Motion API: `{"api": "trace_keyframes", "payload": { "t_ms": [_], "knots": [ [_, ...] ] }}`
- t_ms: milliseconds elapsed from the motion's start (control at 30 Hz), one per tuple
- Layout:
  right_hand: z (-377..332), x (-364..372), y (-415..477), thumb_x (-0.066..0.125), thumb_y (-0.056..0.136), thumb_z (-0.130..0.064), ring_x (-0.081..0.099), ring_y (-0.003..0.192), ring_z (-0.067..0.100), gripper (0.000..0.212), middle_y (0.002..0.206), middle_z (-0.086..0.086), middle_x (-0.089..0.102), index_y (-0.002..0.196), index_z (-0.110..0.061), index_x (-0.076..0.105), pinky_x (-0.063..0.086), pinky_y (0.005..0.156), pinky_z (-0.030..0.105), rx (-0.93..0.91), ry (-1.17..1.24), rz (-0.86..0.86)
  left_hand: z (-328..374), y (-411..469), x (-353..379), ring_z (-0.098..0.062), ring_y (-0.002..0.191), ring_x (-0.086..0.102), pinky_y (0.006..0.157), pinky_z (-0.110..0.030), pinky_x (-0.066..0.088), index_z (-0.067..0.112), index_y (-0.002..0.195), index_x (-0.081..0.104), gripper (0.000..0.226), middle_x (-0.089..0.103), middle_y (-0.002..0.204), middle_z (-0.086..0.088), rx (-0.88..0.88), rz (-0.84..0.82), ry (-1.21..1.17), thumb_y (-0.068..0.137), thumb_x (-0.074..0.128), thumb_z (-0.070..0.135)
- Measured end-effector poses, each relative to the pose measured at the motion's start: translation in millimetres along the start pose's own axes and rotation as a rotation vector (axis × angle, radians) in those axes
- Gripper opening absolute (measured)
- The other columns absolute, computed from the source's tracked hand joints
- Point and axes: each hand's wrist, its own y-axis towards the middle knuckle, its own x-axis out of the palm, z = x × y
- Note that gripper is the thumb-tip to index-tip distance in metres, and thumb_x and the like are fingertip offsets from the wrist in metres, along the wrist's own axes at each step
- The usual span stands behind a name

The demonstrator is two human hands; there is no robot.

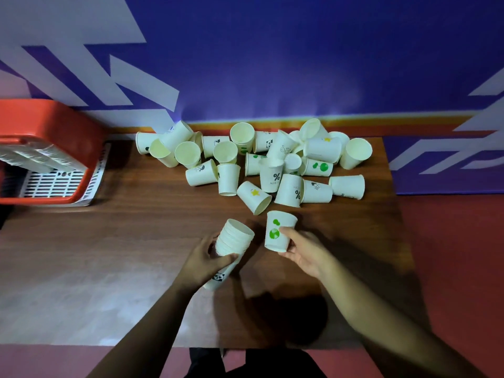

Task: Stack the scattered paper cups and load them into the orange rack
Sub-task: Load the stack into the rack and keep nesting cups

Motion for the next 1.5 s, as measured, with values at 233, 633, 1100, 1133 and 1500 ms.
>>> {"api": "trace_keyframes", "payload": {
  "t_ms": [233,633,1100,1133,1500],
  "knots": [
    [-15,7,-13,0.068,0.088,-0.008,0.064,0.114,0.025,0.054,0.126,0.005,0.065,0.132,-0.035,0.049,0.051,0.096,0.053,-0.323,0.174,-0.004,6,7,9,-0.003,0.104,0.061,0.089,-0.028,0.050,0.040,0.117,0.060,0.056,0.064,0.108,0.013,0.068,-0.126,0.229,0.067,0.085,0.041],
    [25,40,-38,0.042,0.104,-0.034,0.052,0.117,-0.011,0.030,0.123,-0.020,0.061,0.125,-0.028,0.062,0.038,0.110,0.027,-0.481,-0.558,-0.035,13,-10,22,-0.004,0.104,0.066,0.087,-0.021,0.050,0.031,0.121,0.063,0.052,0.071,0.110,0.013,0.060,-0.125,0.013,0.075,0.086,0.025],
    [-43,5,61,0.064,0.083,-0.057,0.056,0.120,0.035,0.073,0.132,0.014,0.057,0.128,-0.001,0.053,0.048,0.096,0.040,-0.250,-0.564,0.615,5,-26,20,-0.009,0.105,0.067,0.089,-0.031,0.054,0.031,0.123,0.063,0.049,0.072,0.114,0.007,0.008,-0.012,-0.186,0.080,0.084,0.023],
    [-44,7,67,0.064,0.082,-0.056,0.056,0.120,0.035,0.072,0.132,0.014,0.058,0.129,-0.003,0.054,0.048,0.097,0.040,-0.224,-0.557,0.603,3,-28,18,-0.010,0.106,0.067,0.090,-0.032,0.054,0.032,0.123,0.063,0.049,0.072,0.114,0.008,0.007,0.000,-0.197,0.080,0.083,0.022],
    [-9,12,35,0.071,0.073,-0.045,0.066,0.088,0.023,0.062,0.107,0.012,0.066,0.117,-0.004,0.057,0.054,0.070,0.034,-0.160,-0.371,0.439,-21,-44,-6,-0.013,0.103,0.069,0.089,-0.035,0.058,0.031,0.125,0.062,0.050,0.073,0.112,0.007,-0.035,0.082,-0.218,0.081,0.082,0.019]
  ]
}}
